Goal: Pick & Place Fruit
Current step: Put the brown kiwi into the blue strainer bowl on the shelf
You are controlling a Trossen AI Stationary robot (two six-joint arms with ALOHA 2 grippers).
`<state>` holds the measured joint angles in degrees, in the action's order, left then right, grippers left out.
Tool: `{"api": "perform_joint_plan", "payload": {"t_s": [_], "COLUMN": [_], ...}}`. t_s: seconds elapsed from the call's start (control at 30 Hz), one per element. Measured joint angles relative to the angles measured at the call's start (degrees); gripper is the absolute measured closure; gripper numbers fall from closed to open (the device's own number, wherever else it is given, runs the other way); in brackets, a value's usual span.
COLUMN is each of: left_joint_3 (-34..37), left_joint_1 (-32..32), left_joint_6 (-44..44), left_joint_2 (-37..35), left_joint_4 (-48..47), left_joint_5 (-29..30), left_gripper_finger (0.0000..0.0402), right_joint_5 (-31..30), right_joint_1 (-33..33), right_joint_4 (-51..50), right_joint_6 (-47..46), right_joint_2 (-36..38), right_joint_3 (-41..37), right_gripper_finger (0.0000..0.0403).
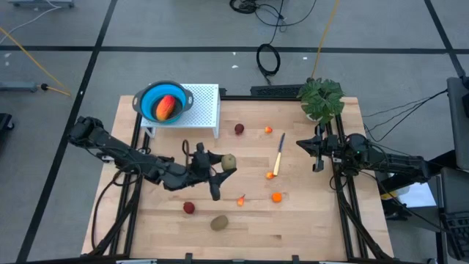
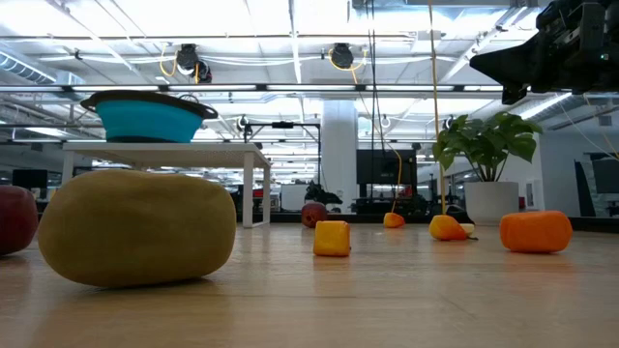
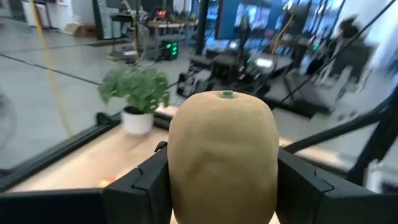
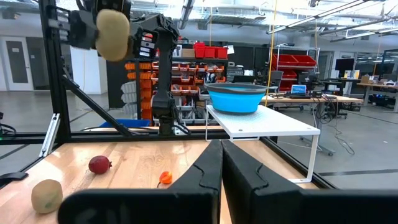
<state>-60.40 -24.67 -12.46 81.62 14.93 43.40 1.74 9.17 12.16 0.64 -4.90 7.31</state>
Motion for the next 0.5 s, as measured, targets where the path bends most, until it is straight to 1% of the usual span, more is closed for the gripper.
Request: {"api": "perform_joint_plan", "payload": {"t_s": [0.17,0.3,0.43,0.5], "left_joint_3": [0.0,0.0,0.0,0.0], "left_joint_1": [0.0,0.3,2.3,3.8], "left_joint_6": [5.3,10.3,10.4,9.2], "left_joint_2": [0.0,0.0,0.0,0.0], "left_joint_4": [-4.5,-8.5,-12.2,-14.0], "left_joint_5": [4.6,10.3,15.0,16.0], "left_gripper_finger": [0.0193,0.0193,0.0193,0.0193], "right_joint_5": [0.0,0.0,0.0,0.0], "right_joint_1": [0.0,0.0,0.0,0.0], "right_joint_4": [0.0,0.0,0.0,0.0], "right_joint_6": [0.0,0.0,0.0,0.0], "right_joint_2": [0.0,0.0,0.0,0.0], "right_joint_3": [0.0,0.0,0.0,0.0], "right_gripper_finger": [0.0403,0.0403,0.0403,0.0403]}}
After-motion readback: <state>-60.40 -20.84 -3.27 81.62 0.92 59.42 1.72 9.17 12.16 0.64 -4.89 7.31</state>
